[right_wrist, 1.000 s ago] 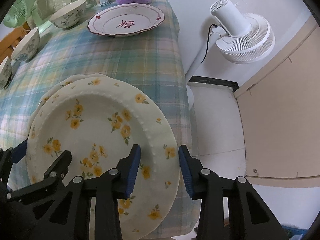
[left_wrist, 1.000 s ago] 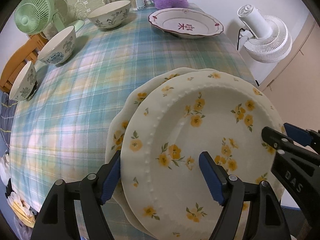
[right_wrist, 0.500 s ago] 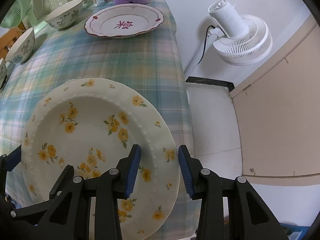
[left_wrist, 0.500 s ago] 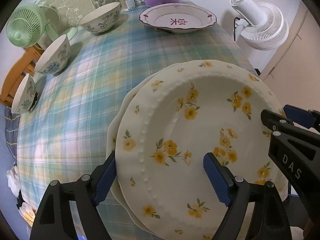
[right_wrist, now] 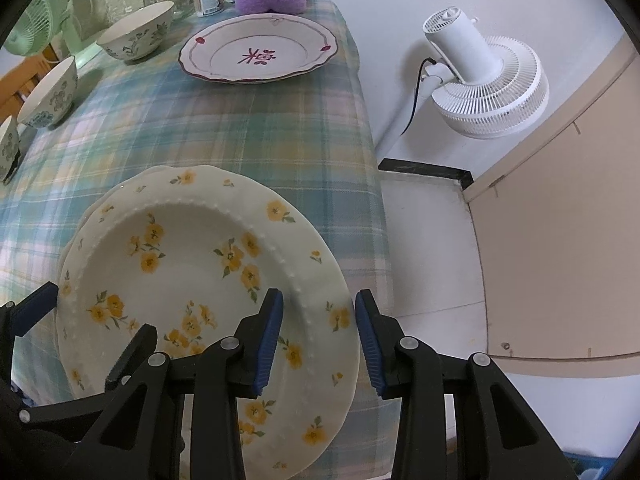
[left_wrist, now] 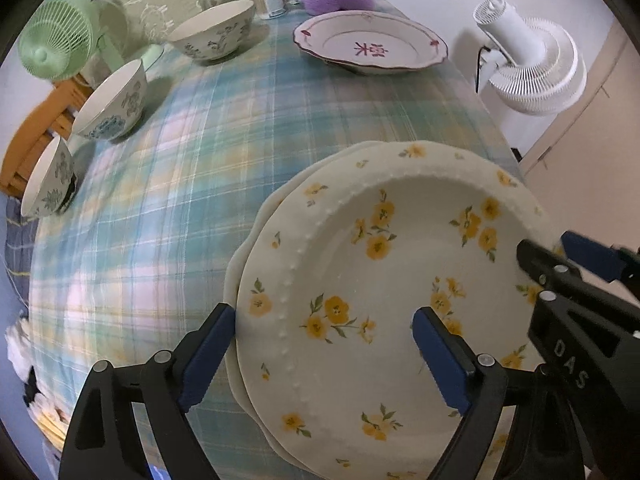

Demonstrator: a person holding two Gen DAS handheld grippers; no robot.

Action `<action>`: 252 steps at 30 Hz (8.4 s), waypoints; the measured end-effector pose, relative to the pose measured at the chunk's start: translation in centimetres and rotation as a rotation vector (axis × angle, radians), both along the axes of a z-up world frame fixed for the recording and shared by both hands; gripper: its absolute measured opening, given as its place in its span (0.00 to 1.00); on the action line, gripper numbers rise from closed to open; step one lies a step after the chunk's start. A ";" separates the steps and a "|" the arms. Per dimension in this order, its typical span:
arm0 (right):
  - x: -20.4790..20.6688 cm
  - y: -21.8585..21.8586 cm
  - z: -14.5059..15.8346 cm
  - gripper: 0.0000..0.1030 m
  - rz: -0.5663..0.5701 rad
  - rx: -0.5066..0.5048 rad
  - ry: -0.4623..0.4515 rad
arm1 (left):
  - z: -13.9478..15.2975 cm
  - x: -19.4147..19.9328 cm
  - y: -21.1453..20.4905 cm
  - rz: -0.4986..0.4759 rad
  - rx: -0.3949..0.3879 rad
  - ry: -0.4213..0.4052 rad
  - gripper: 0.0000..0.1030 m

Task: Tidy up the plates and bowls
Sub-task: 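Open the left gripper and withdraw from the plate stack, then move the left gripper toward the red-rimmed plate with red character, then close the left gripper on the rim of the red-rimmed plate, then lift the red-rimmed plate off the table with the left gripper, then carry the red-rimmed plate over the flower plate stack and lower it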

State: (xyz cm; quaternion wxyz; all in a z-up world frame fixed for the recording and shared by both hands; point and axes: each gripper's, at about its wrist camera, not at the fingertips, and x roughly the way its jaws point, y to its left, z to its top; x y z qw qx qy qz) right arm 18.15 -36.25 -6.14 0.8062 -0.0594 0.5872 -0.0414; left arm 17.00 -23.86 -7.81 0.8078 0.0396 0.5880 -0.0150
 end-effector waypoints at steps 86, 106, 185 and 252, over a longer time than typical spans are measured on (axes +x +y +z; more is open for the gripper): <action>26.1 -2.8 -2.4 0.51 -0.112 0.234 -0.155 | -2.1 26.0 -1.3 0.050 -0.065 -0.136 0.65; 20.1 -0.4 -2.3 0.47 -0.119 0.276 -0.038 | -1.8 19.8 2.3 0.067 -0.052 -0.039 0.63; 0.2 3.2 9.7 0.47 -0.257 0.091 -0.189 | 8.0 2.6 4.2 -0.150 -0.168 -0.169 0.56; 0.0 -0.9 1.9 0.26 -0.017 0.147 0.020 | 1.6 -0.7 0.5 0.076 0.007 -0.047 0.58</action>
